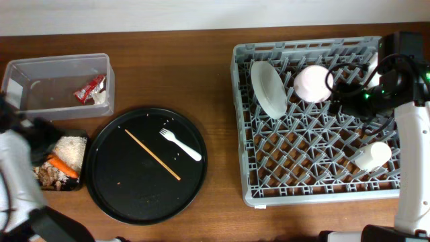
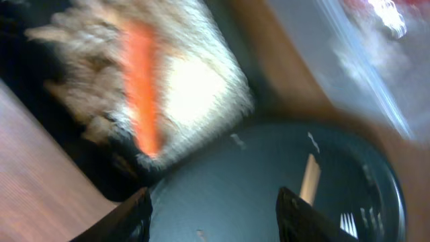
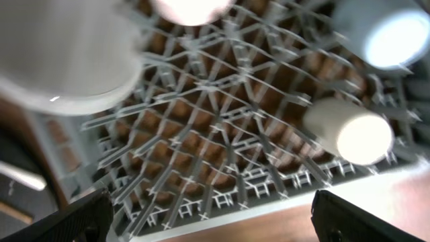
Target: Sort waste into correct bins and load items into the dishwasher rack
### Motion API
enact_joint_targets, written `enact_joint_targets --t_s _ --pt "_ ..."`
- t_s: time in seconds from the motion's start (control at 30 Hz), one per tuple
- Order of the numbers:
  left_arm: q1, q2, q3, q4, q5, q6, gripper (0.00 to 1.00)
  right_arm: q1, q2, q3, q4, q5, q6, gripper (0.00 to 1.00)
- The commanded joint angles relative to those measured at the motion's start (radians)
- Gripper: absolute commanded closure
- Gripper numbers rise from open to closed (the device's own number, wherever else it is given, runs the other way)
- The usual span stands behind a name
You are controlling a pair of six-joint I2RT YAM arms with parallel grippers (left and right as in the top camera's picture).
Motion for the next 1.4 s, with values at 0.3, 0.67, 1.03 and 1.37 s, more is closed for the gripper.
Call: enact_joint_targets --t_s 0.3,0.67,1.03,1.37 --pt "-0.153 -0.026 0.006 -0.289 -0.096 0.068 0.38 0.729 0.203 -0.004 0.326 -0.232 -0.267 0.01" --pt "-0.147 -0.026 -0.002 -0.274 -0.095 0.067 0.37 0.953 0.688 -0.004 0.823 -0.137 -0.341 0.03" --pt "-0.147 -0.026 -0.002 -0.274 -0.095 0.067 0.37 0.954 0.766 -0.004 0.932 -0.097 -0.293 0.19" --pt "-0.147 -0.026 -0.002 -0.270 -0.095 0.067 0.37 0.972 0.819 -0.004 0.933 -0.020 -0.206 0.48"
